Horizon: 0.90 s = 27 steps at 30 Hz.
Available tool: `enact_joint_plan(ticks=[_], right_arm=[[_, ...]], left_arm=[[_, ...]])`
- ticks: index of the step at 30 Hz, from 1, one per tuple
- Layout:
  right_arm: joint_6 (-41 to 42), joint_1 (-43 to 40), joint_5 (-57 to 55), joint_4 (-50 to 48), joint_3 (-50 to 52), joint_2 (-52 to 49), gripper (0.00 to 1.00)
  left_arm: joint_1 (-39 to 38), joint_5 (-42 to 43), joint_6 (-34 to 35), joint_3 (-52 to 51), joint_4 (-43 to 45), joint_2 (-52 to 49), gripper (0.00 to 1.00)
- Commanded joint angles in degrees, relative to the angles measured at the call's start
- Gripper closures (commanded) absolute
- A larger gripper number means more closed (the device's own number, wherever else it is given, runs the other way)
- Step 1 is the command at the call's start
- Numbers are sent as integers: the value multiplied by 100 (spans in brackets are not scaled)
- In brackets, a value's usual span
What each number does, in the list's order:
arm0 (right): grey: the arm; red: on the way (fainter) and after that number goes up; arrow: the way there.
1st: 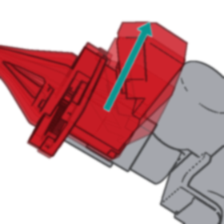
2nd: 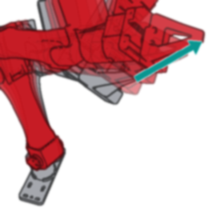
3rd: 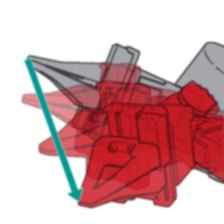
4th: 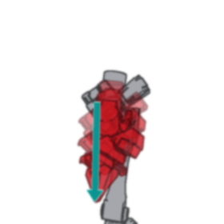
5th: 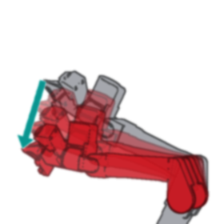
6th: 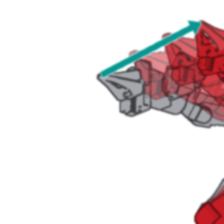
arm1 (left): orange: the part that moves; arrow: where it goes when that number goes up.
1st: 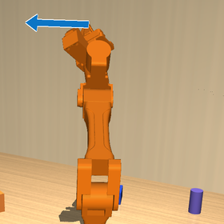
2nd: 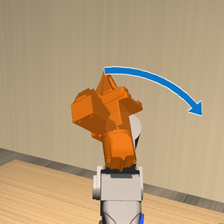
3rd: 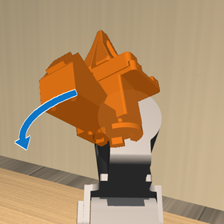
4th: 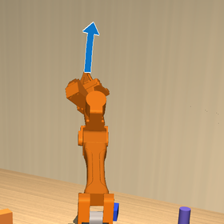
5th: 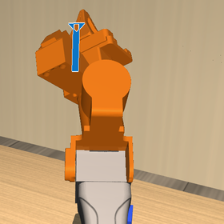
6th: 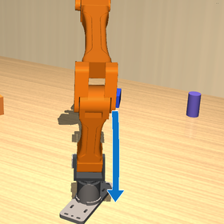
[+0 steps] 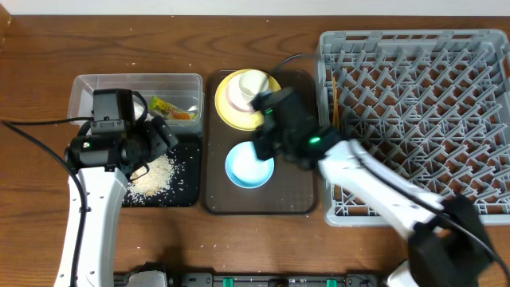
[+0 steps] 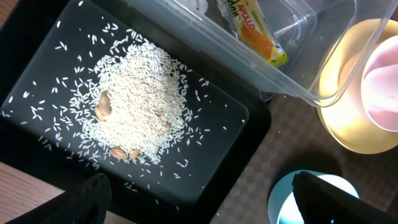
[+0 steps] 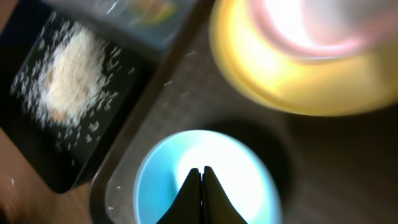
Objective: Sort waste into correct bins and load items into the dishwasher rack
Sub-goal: 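Move the right gripper to the light-blue bowl on the brown tray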
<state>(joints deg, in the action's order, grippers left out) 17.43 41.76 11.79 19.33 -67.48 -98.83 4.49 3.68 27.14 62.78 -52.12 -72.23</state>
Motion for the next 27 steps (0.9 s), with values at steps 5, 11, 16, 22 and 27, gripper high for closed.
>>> enact_joint_plan(ticks=[5,11,16,22,27], right_arm=[[-273,726,-284,-376,-20,-645,98],[-240,911,-339,-267,-20,-710,95],[-118,1023,-343,-50,-20,-726,88],[-118,1045,-341,109,-20,-726,85],[-118,1045,-341,275,-20,-726,84]], left_arm=[[22,-28,-31,83,-15,-11,4],[22,-28,-31,83,-15,-11,4],[22,-28,-31,83,-15,-11,4],[22,-28,-31,83,-13,-11,4],[22,-28,-31,83,-15,-11,4]])
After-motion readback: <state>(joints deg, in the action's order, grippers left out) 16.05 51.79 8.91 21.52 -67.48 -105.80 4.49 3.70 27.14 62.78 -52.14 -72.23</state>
